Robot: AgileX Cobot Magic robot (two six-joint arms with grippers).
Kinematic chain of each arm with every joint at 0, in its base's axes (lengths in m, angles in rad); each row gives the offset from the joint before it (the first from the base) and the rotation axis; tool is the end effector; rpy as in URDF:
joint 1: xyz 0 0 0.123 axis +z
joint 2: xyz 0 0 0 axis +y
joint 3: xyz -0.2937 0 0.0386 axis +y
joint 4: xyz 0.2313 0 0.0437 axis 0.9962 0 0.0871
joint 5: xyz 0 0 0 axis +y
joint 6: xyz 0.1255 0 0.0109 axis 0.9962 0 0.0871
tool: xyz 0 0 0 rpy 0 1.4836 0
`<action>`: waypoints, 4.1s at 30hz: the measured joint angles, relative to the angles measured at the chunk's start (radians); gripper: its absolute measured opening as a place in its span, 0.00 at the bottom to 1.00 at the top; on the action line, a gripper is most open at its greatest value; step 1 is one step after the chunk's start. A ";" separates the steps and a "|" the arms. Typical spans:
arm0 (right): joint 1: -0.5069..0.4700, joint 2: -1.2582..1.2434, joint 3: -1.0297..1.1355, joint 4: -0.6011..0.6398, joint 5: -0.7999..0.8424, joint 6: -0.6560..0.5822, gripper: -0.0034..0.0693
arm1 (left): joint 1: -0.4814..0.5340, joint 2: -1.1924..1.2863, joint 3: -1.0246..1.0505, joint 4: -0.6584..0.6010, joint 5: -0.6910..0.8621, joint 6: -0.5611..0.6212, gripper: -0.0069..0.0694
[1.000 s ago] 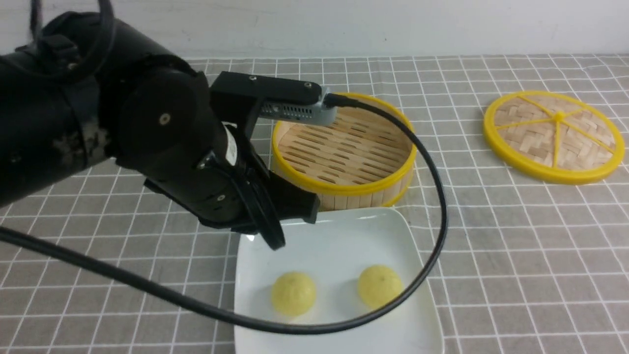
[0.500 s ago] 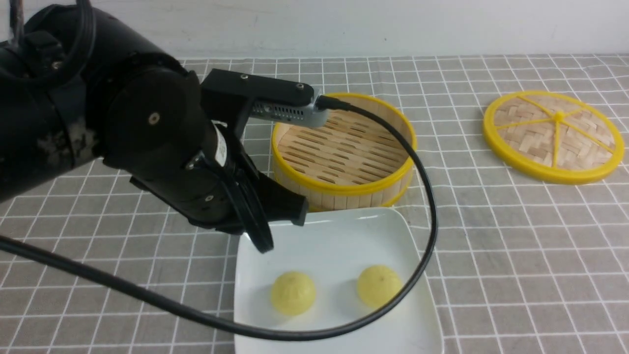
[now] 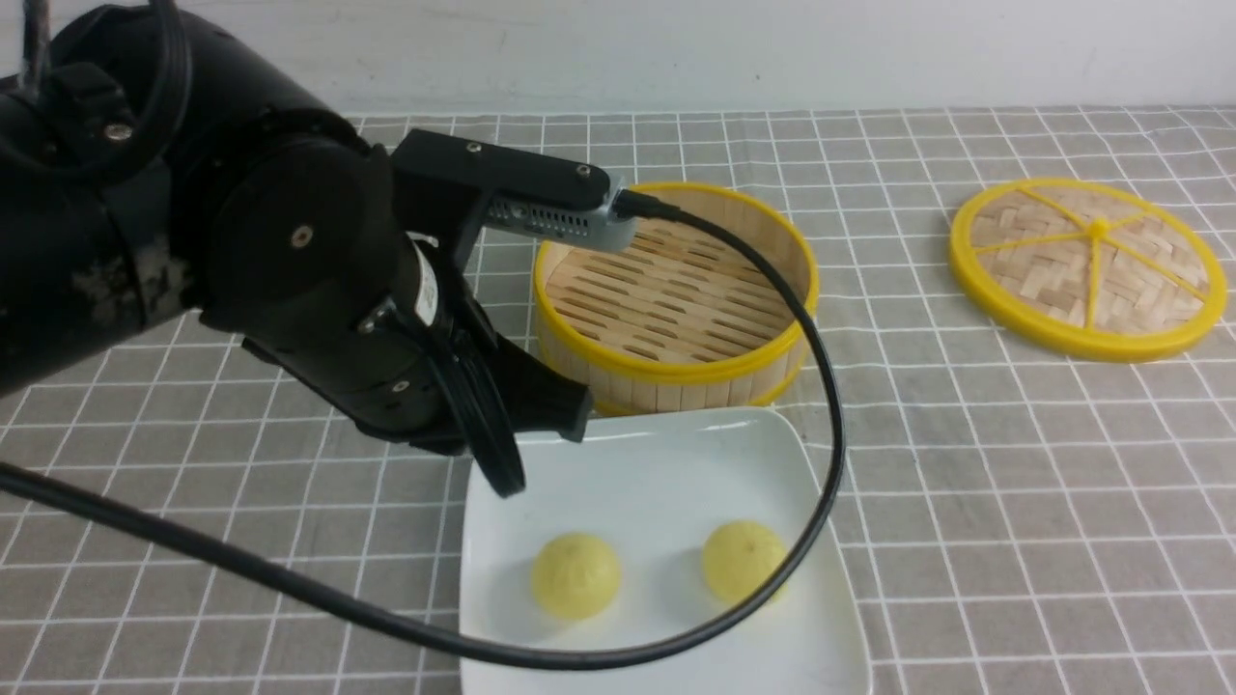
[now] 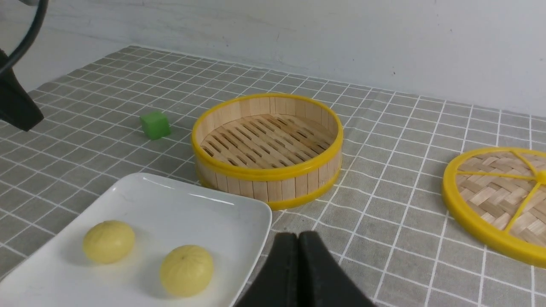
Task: Put the steamed buns into the plate on the grey tablecloth.
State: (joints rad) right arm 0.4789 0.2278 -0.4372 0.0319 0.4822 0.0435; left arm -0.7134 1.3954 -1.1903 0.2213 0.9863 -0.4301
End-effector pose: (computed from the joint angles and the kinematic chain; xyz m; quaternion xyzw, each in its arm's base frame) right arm 0.0555 0.0309 0.2945 -0.1602 0.7527 0.1791 0.6130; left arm 0.2261 -0.1651 0.3046 0.1741 0.9519 -0.0371 0.2493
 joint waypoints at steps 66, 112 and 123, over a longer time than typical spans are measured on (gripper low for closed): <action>-0.476 -0.238 0.448 -0.100 -0.081 0.000 0.11 | 0.000 -1.005 0.842 0.215 -0.769 -0.150 0.11; -0.476 -0.238 0.450 -0.098 -0.087 -0.003 0.19 | 0.647 -1.408 1.216 -0.106 -0.618 0.232 0.16; -0.476 -0.238 0.450 -0.098 -0.088 -0.003 0.19 | 0.719 -1.408 1.216 -0.101 -0.617 0.232 0.16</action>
State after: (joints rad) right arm 0.0030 -0.0103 0.0126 -0.0658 0.3937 0.0407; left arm 0.0053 -0.0123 0.0261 0.1201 0.3689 -0.1977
